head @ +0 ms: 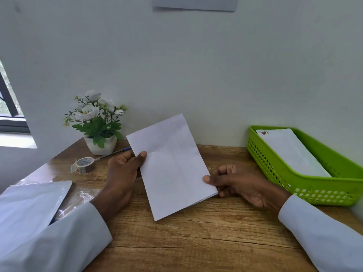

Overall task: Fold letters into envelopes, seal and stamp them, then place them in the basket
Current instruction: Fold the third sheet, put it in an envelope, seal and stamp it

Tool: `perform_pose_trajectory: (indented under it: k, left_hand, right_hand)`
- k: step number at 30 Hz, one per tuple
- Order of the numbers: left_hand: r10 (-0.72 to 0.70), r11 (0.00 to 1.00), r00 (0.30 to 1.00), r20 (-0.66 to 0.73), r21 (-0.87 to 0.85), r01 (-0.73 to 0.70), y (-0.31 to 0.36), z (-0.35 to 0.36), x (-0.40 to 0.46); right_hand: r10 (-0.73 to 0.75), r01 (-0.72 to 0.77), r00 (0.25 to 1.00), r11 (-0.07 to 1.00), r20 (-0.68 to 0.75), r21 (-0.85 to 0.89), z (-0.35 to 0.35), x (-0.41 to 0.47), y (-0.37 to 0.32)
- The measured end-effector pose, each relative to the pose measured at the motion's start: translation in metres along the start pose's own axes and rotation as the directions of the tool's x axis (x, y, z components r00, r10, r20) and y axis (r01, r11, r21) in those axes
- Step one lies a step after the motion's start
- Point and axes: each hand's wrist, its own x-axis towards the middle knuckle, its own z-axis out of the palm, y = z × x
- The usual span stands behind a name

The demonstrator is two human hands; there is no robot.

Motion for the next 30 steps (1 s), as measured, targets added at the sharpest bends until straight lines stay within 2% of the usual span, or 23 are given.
perform_pose_trajectory:
  k: [2, 8, 13, 15, 20, 23, 27, 30]
  left_hand:
    - [0.008, 1.0, 1.0, -0.004, -0.005, -0.008, 0.001, 0.0, -0.001]
    - [-0.005, 0.999, 1.0, -0.015, -0.037, 0.004, 0.001, 0.002, -0.001]
    - [-0.013, 0.997, 0.999, -0.047, -0.078, 0.009, 0.003, -0.001, 0.001]
    - [-0.027, 0.994, 0.999, -0.038, -0.103, 0.023, 0.005, -0.001, 0.0]
    - [-0.107, 0.979, 0.991, 0.079, -0.167, 0.119, 0.006, 0.001, -0.006]
    - [-0.158, 0.968, 0.972, 0.172, -0.169, 0.187, 0.005, 0.006, -0.01]
    - [-0.227, 0.951, 0.931, 0.284, -0.14, 0.275, 0.002, 0.011, -0.015]
    - [-0.243, 0.95, 0.921, 0.305, -0.115, 0.289, 0.005, 0.009, -0.013]
  right_hand:
    - [0.007, -0.007, 1.0, 1.0, 0.02, -0.005, 0.0, 0.001, 0.001]
    - [-0.05, 0.049, 0.992, 0.999, -0.119, -0.013, -0.001, 0.002, 0.0]
    - [-0.03, 0.029, 0.999, 0.999, -0.017, -0.019, 0.001, 0.002, 0.002]
    - [-0.04, 0.04, 0.998, 0.999, -0.052, 0.0, 0.001, 0.004, 0.003]
    - [-0.137, 0.213, 0.954, 0.935, -0.267, 0.282, -0.002, 0.007, 0.001]
    - [-0.13, 0.279, 0.925, 0.869, -0.357, 0.407, 0.003, 0.011, 0.003]
    - [-0.123, 0.264, 0.942, 0.845, -0.311, 0.465, 0.007, 0.013, 0.009]
    - [-0.151, 0.26, 0.949, 0.87, -0.275, 0.418, 0.003, 0.012, 0.008]
